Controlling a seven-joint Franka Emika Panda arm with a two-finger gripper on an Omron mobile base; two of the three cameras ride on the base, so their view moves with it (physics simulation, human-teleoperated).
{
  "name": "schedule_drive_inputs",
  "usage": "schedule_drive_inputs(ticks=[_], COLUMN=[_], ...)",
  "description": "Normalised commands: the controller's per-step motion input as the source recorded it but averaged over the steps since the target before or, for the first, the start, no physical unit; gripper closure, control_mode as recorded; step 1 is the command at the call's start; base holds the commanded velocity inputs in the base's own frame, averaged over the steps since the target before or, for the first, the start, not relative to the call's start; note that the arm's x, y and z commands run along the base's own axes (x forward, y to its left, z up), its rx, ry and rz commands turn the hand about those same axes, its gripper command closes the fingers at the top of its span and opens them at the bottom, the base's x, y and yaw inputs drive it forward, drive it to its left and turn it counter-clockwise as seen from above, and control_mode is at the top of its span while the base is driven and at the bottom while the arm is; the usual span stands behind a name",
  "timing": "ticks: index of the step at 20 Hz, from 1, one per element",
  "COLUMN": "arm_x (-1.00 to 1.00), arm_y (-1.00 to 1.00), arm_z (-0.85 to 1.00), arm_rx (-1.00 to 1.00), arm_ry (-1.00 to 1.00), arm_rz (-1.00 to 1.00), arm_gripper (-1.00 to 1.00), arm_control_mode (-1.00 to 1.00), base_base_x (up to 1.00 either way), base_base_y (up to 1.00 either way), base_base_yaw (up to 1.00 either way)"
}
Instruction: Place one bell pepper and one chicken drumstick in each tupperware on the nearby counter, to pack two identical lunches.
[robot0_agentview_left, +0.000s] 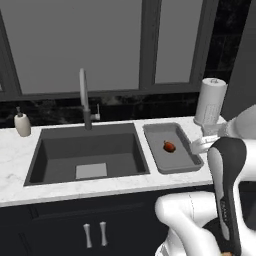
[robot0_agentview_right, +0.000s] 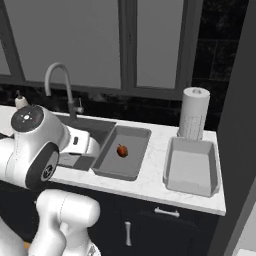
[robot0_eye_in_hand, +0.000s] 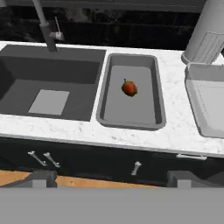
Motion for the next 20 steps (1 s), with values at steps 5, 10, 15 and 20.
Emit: schedule_drive_inputs(ticks=[5,10,15,20], arm_x=[0.0,0.0,0.0,0.0], arm_y=[0.0,0.0,0.0,0.0], arm_z=[0.0,0.0,0.0,0.0], arm_rx=[0.0,0.0,0.0,0.0], arm_ry=[0.0,0.0,0.0,0.0], arm_rz=[0.0,0.0,0.0,0.0], arm_gripper=[-1.0,-1.0,-1.0,-1.0], arm_control_mode=[1.0,1.0,1.0,1.0], base_base_x=[-1.0,-1.0,-0.39,0.2], base_base_y=[-0.21,-0.42,-0.81,-1.0], base_base_yaw=[-0.03,-0.09,-0.11,-0.01])
